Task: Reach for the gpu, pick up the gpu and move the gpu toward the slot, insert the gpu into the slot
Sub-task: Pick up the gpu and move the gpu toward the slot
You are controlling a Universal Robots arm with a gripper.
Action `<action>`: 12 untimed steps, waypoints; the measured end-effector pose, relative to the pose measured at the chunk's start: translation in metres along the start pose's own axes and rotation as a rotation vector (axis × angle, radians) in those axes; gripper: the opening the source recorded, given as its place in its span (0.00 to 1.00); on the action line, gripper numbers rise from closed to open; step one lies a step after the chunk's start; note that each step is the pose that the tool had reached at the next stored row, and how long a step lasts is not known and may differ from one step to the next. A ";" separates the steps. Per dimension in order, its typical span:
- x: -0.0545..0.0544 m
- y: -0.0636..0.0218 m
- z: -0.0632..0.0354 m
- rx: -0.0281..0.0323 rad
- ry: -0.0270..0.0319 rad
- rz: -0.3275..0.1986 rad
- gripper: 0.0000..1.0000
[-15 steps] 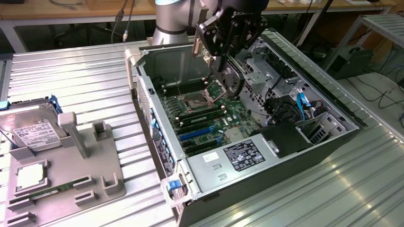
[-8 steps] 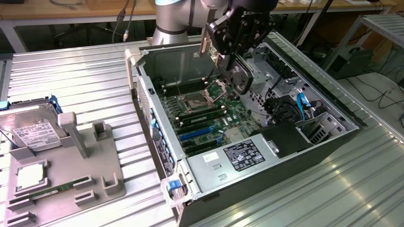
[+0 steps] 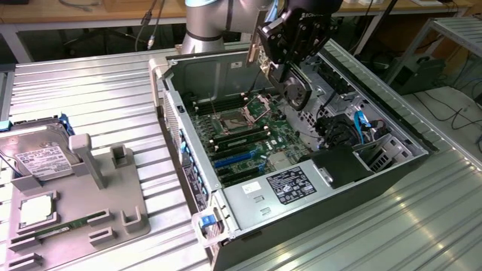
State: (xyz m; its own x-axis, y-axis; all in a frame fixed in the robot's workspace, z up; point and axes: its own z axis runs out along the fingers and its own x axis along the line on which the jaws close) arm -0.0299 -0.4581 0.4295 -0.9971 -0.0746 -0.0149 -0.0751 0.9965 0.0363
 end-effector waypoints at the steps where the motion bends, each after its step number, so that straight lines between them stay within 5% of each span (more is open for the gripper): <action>1: -0.002 0.0000 0.0000 0.0000 -0.0001 0.000 0.28; 12: -0.005 0.0000 0.0001 -0.0001 -0.0002 0.000 0.28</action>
State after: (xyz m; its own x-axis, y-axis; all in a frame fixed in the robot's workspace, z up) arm -0.0254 -0.4578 0.4295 -0.9971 -0.0746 -0.0151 -0.0751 0.9965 0.0363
